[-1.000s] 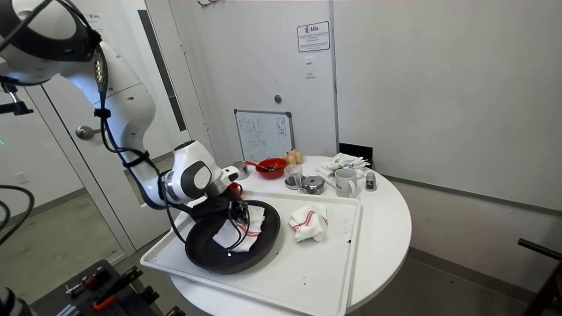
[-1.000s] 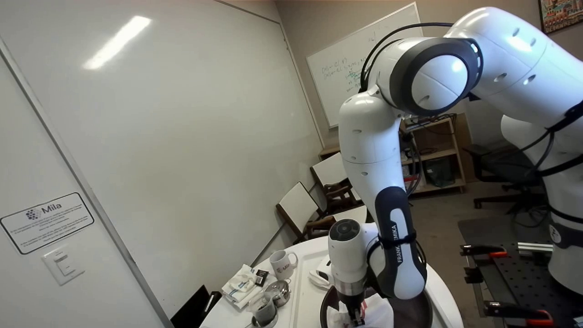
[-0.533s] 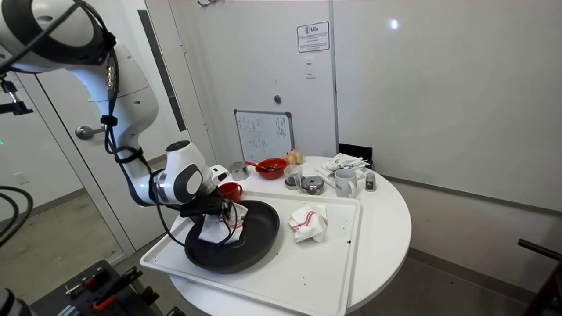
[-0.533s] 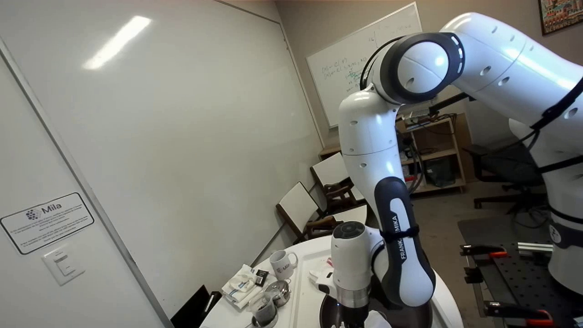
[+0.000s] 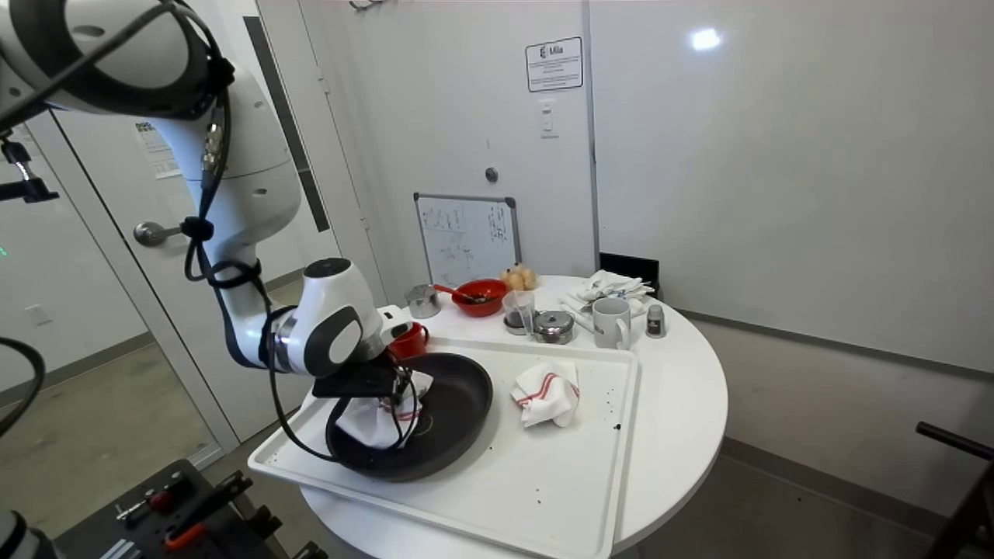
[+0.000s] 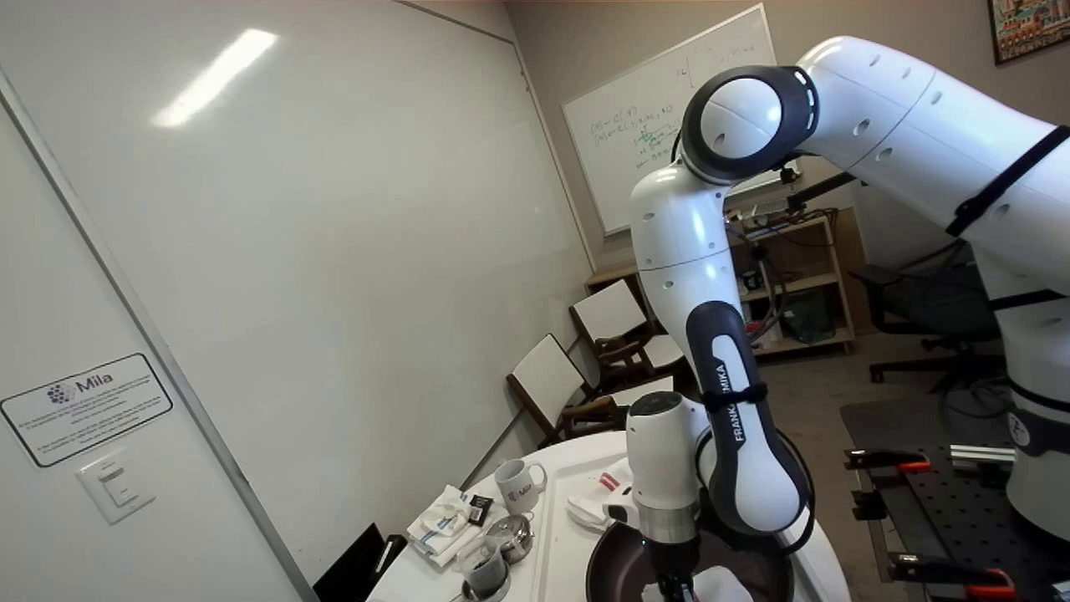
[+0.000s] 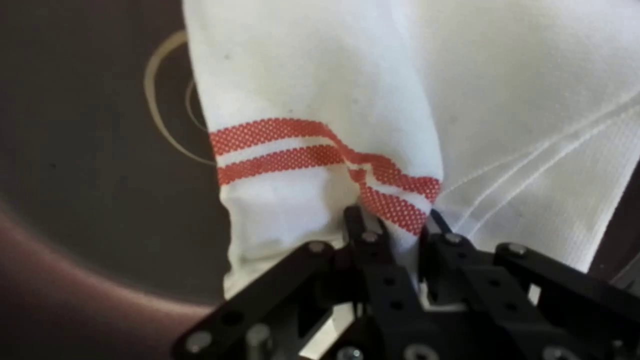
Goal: Pick the cloth on the tray and wipe the pan
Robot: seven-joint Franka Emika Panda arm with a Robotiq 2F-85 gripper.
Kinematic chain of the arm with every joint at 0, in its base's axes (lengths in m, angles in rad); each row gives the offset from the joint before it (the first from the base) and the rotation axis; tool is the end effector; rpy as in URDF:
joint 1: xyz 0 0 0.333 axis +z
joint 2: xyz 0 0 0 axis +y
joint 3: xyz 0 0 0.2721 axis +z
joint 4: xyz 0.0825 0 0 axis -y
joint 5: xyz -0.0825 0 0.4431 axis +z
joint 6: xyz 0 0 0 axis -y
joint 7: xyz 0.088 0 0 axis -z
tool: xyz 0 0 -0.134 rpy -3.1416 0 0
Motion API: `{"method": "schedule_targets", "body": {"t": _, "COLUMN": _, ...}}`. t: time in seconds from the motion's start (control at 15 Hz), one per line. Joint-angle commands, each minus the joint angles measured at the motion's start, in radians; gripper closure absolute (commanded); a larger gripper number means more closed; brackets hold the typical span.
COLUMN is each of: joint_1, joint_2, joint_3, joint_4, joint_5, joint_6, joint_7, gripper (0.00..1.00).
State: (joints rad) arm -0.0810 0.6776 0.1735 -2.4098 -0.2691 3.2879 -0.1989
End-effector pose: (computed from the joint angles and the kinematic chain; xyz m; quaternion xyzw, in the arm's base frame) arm 0.4487 0.0949 -0.0500 -0.9597 -0.2516 -0.1139 0.0510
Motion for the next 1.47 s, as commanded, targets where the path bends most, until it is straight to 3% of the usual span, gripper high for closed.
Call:
{"method": "schedule_targets", "body": {"t": 0.0, "joint_1": 0.031, "joint_2": -0.03, "joint_3": -0.065, "joint_4": -0.04, "joint_5": 0.031, "joint_6": -0.021, "joint_7": 0.01, "gripper": 0.9}}
{"method": "schedule_targets", "body": {"t": 0.33, "joint_1": 0.234, "joint_2": -0.036, "joint_3": -0.294, "joint_4": -0.024, "joint_5": 0.121, "joint_6": -0.024, "joint_7": 0.049, "gripper": 0.9}}
{"method": "schedule_targets", "body": {"t": 0.8, "joint_1": 0.415, "joint_2": -0.009, "joint_3": -0.474, "joint_4": -0.024, "joint_5": 0.189, "joint_6": -0.033, "joint_7": 0.104, "gripper": 0.9}}
{"method": "schedule_targets", "body": {"t": 1.07, "joint_1": 0.589, "joint_2": -0.031, "joint_3": -0.627, "joint_4": -0.083, "joint_5": 0.235, "joint_6": 0.029, "joint_7": 0.14, "gripper": 0.9}}
{"method": "schedule_targets", "body": {"t": 1.4, "joint_1": 0.827, "joint_2": -0.034, "joint_3": -0.818, "joint_4": -0.173, "joint_5": 0.38, "joint_6": 0.092, "joint_7": 0.141, "gripper": 0.9}}
